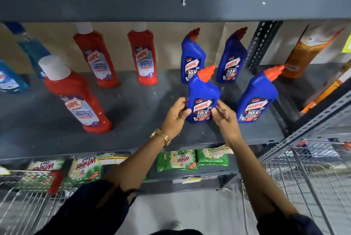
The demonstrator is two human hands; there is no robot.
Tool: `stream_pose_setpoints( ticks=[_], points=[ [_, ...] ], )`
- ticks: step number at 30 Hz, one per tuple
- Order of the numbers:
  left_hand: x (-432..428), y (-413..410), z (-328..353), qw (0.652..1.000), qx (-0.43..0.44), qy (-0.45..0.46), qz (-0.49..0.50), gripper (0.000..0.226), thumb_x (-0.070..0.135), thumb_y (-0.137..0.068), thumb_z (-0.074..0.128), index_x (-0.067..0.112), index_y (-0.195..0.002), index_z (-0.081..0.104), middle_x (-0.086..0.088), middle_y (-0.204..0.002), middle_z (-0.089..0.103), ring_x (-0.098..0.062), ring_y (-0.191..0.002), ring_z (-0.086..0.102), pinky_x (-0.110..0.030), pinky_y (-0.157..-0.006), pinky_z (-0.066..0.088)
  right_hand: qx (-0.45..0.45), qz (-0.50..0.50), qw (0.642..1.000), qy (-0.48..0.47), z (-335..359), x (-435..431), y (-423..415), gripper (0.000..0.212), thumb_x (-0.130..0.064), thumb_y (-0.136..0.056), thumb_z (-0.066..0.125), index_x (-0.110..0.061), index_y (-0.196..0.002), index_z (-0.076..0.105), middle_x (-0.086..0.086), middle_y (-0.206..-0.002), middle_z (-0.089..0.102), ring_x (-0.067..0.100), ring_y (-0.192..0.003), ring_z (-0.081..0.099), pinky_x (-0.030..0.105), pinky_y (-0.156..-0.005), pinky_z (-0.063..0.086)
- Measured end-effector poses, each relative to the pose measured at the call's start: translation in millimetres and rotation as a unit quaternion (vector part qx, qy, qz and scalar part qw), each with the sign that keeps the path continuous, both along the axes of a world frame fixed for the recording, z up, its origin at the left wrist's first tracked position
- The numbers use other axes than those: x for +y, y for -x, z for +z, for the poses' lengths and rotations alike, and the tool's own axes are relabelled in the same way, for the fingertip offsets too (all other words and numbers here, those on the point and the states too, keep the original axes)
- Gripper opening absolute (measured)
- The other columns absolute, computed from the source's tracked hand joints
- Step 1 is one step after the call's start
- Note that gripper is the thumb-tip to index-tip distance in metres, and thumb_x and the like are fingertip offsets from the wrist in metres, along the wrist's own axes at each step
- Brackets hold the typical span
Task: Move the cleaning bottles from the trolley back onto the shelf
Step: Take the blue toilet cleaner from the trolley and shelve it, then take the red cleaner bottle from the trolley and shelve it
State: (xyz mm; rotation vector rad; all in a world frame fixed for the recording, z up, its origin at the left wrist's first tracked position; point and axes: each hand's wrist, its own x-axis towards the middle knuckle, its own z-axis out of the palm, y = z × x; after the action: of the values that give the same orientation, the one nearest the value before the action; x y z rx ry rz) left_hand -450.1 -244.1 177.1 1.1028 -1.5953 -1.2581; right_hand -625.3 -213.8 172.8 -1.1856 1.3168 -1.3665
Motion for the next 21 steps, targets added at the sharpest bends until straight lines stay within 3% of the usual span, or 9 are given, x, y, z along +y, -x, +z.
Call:
stream_pose_setpoints(
  ticks=[4,7,9,12,14,16,19,20,21],
  points=[
    [21.1,-8.8,6.8,0.999,0.028,-0.023,0.024,0.049,0.006,-0.096,0.050,0.007,-0.142,0.034,-0.015,-0.143,0.049,-0.018,-0.130,0.048,-0.036,-0.109,0.043,0.027,-0.139,0.990,0.009,-9.5,29.6,-27.3,0.038,-0.010,-0.098,0.048,-0.005,-0.135,0.047,0.010,-0.137,0.054,0.017,-0.126,0.051,0.034,-0.106,0.043],
    [53.6,-41.8,4.6,0.995,0.062,-0.015,0.080,0.047,0.006,-0.095,0.051,0.009,-0.141,0.038,-0.011,-0.143,0.049,-0.014,-0.133,0.046,-0.024,-0.109,0.039,0.045,-0.249,0.967,0.045,-17.4,69.3,-75.3,0.031,-0.020,-0.098,0.050,-0.008,-0.125,0.055,0.002,-0.124,0.060,-0.005,-0.112,0.055,0.022,-0.101,0.045],
    [81.1,-73.7,4.1,0.991,0.073,0.010,0.110,0.038,0.008,-0.095,0.052,0.012,-0.132,0.047,-0.009,-0.135,0.057,-0.012,-0.126,0.054,-0.015,-0.102,0.043,0.091,-0.234,0.965,0.079,-18.8,95.0,-115.1,0.028,-0.025,-0.097,0.048,-0.011,-0.119,0.059,0.004,-0.118,0.063,-0.008,-0.108,0.055,0.011,-0.094,0.042],
    [124.9,-147.2,0.6,0.979,0.053,0.054,0.190,0.026,0.013,-0.094,0.053,0.016,-0.120,0.055,-0.003,-0.129,0.061,-0.011,-0.119,0.059,-0.014,-0.097,0.045,0.119,-0.072,0.988,0.070,-17.5,122.5,-196.1,0.025,-0.028,-0.097,0.042,-0.026,-0.116,0.058,-0.003,-0.118,0.064,0.002,-0.112,0.057,0.016,-0.098,0.040],
    [151.4,-203.9,-5.2,0.962,0.021,0.076,0.263,0.025,0.012,-0.094,0.049,0.012,-0.117,0.058,-0.005,-0.125,0.062,-0.016,-0.117,0.060,-0.022,-0.100,0.047,0.133,0.064,0.987,0.060,-18.9,134.0,-249.5,0.028,-0.026,-0.098,0.040,-0.025,-0.119,0.058,-0.005,-0.122,0.063,0.007,-0.117,0.055,0.020,-0.102,0.038],
    [184.1,-269.5,-19.8,0.937,-0.020,0.076,0.340,0.026,0.011,-0.093,0.046,0.004,-0.115,0.059,-0.011,-0.120,0.064,-0.019,-0.113,0.061,-0.030,-0.096,0.049,0.172,0.189,0.966,0.045,-26.3,142.6,-307.9,0.030,-0.025,-0.098,0.041,-0.018,-0.122,0.059,-0.001,-0.124,0.063,0.010,-0.117,0.055,0.024,-0.102,0.040],
    [238.0,-362.8,-59.8,0.889,-0.060,0.005,0.455,0.026,0.007,-0.092,0.051,-0.007,-0.113,0.058,-0.011,-0.112,0.064,0.012,-0.095,0.061,-0.010,-0.082,0.049,0.222,0.331,0.917,0.022,-42.8,152.6,-392.3,0.032,-0.023,-0.099,0.043,-0.010,-0.122,0.061,0.009,-0.121,0.066,0.019,-0.113,0.059,0.028,-0.098,0.044],
    [253.8,-387.4,-76.5,0.875,-0.075,-0.048,0.475,0.026,0.005,-0.091,0.053,-0.010,-0.111,0.059,-0.016,-0.109,0.065,0.014,-0.088,0.061,-0.009,-0.079,0.049,0.240,0.368,0.898,0.014,-49.6,155.6,-415.2,0.031,-0.021,-0.099,0.044,-0.007,-0.121,0.060,0.013,-0.119,0.066,0.024,-0.112,0.060,0.032,-0.097,0.044],
    [270.4,-413.3,-95.4,0.857,-0.094,-0.105,0.495,0.027,0.006,-0.090,0.053,-0.013,-0.108,0.061,-0.024,-0.106,0.066,0.004,-0.086,0.065,-0.017,-0.080,0.051,0.264,0.400,0.877,0.007,-58.3,158.8,-443.4,0.030,-0.019,-0.099,0.044,-0.006,-0.119,0.060,0.016,-0.118,0.066,0.029,-0.111,0.059,0.035,-0.096,0.044]
  ],
)
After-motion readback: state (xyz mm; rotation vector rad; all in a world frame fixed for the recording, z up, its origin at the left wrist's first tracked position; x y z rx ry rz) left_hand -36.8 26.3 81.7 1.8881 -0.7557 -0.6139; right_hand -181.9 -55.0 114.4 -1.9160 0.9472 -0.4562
